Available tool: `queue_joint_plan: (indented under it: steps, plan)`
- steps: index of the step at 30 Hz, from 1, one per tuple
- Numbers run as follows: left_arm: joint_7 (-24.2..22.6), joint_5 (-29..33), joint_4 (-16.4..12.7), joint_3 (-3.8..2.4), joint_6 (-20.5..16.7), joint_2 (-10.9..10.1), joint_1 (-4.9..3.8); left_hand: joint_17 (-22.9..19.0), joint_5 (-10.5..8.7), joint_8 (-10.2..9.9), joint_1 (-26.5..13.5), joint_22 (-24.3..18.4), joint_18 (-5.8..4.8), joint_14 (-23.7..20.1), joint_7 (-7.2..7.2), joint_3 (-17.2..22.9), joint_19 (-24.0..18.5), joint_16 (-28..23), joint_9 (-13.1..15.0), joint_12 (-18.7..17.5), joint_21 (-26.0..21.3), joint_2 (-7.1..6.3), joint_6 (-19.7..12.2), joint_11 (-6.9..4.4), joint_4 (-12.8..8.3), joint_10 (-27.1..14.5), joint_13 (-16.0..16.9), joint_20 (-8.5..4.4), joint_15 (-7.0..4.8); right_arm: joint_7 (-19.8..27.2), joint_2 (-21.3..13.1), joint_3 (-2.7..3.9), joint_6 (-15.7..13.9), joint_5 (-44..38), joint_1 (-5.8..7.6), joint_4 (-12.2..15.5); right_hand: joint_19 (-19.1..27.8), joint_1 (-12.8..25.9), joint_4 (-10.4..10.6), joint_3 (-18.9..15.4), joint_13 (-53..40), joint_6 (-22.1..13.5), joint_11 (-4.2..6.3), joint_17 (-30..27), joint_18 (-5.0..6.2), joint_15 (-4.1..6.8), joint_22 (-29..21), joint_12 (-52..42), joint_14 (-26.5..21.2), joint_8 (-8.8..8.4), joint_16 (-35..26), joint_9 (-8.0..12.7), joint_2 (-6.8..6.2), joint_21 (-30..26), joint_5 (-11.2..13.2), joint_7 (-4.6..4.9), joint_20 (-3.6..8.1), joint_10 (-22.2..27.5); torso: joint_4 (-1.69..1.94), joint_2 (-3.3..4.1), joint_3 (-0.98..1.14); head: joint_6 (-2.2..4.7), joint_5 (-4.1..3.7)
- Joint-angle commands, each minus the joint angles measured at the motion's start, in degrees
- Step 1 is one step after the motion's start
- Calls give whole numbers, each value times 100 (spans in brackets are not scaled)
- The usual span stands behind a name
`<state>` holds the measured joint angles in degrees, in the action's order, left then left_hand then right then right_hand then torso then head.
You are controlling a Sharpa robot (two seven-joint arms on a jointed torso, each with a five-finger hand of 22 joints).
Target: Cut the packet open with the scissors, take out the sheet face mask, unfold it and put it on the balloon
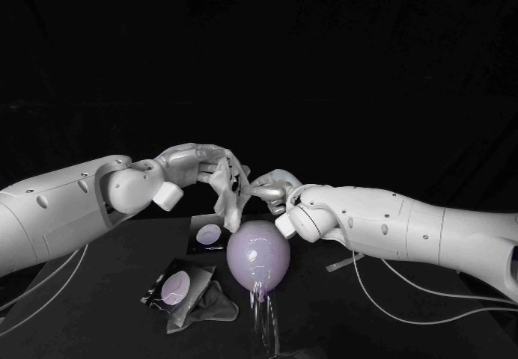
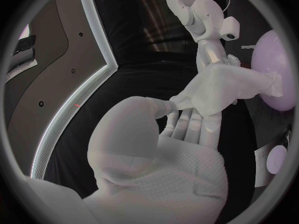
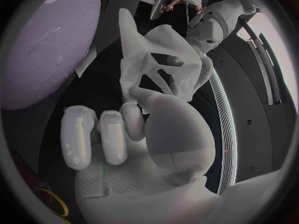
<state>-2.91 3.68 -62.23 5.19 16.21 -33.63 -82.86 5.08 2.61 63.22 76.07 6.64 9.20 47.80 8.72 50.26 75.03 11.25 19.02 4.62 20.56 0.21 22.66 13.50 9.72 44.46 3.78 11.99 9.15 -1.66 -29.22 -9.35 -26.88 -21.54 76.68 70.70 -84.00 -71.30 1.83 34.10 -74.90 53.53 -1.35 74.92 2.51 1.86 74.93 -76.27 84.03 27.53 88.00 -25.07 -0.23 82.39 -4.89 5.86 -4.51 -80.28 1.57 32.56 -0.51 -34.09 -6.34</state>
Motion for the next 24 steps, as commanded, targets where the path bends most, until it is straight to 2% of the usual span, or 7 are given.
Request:
queue_joint_plan:
  steps: [1, 8, 12, 16, 18, 24]
  plan:
    - [-124, 67, -16, -12, 39, -5, -12, 9, 18, 261, 56, 8, 113, 28, 751, -25, 57, -18, 487, -36, 37, 24, 41, -42, -3, -13, -6, 2, -9, -190, -19, 2, 13, -193, -4, -11, -113, 152, -431, 512, -277, -44, -42, 1278, -46, -3, 1234, 76, 491, 41, 1, -24, -49, -24, -123, 35, 6, 24, 0, 0, -1, -4, -2]
    - [-161, 92, 1, -15, 11, -21, -12, 9, 18, 260, 57, 8, 113, 28, 751, -24, 57, -19, 485, -36, 38, 23, 42, -42, -5, -13, -6, 2, -9, -365, -71, 1, 95, -292, -4, -24, -46, 293, -648, 699, -159, -235, -98, 1229, -21, -48, 1199, 237, 463, 73, -45, -65, -183, -128, -410, 110, -26, 164, 1, 2, -2, -6, -3]
    - [-182, 108, 17, -17, -14, -27, -12, 9, 18, 260, 57, 8, 113, 28, 751, -24, 57, -19, 485, -36, 38, 23, 42, -42, -5, -13, -6, 2, -9, -427, -106, 0, 146, -330, -4, -19, -19, 328, -717, 715, -119, -345, -137, 1208, -11, -79, 1185, 293, 449, 57, -64, -70, -215, -168, -471, 155, -50, 224, -2, 2, 0, -4, 0]
    - [-198, 116, 35, -19, -35, -29, -12, 9, 18, 260, 59, 8, 112, 29, 751, -24, 58, -20, 484, -38, 40, 23, 41, -42, -7, -15, -6, 1, -9, -473, -137, 0, 203, -354, -4, -9, 51, 398, -819, 720, -25, -570, -227, 1148, 12, -158, 1150, 418, 411, -48, -120, -30, -296, -271, -701, 263, -111, 377, -3, -2, 1, -9, 0]
    - [-200, 118, 41, -20, -42, -29, -12, 9, 18, 260, 59, 8, 112, 29, 751, -24, 58, -20, 484, -38, 40, 23, 41, -42, -7, -15, -6, 1, -9, -484, -151, 0, 222, -360, -4, -2, 64, 433, -835, 709, 1, -619, -251, 1139, 17, -178, 1144, 451, 403, -82, -129, -14, -323, -289, -776, 287, -132, 420, -1, -3, 1, -11, -2]
    - [-182, 113, 54, -21, -55, -28, -12, 9, 18, 260, 59, 8, 112, 29, 751, -24, 58, -20, 484, -38, 40, 23, 41, -42, -7, -15, -6, 1, -9, -446, -195, 0, 214, -332, -4, 35, 34, 492, -824, 657, -32, -536, -248, 1170, 6, -189, 1161, 396, 419, -40, -100, -26, -303, -239, -843, 272, -158, 386, -1, 0, 2, -8, -5]
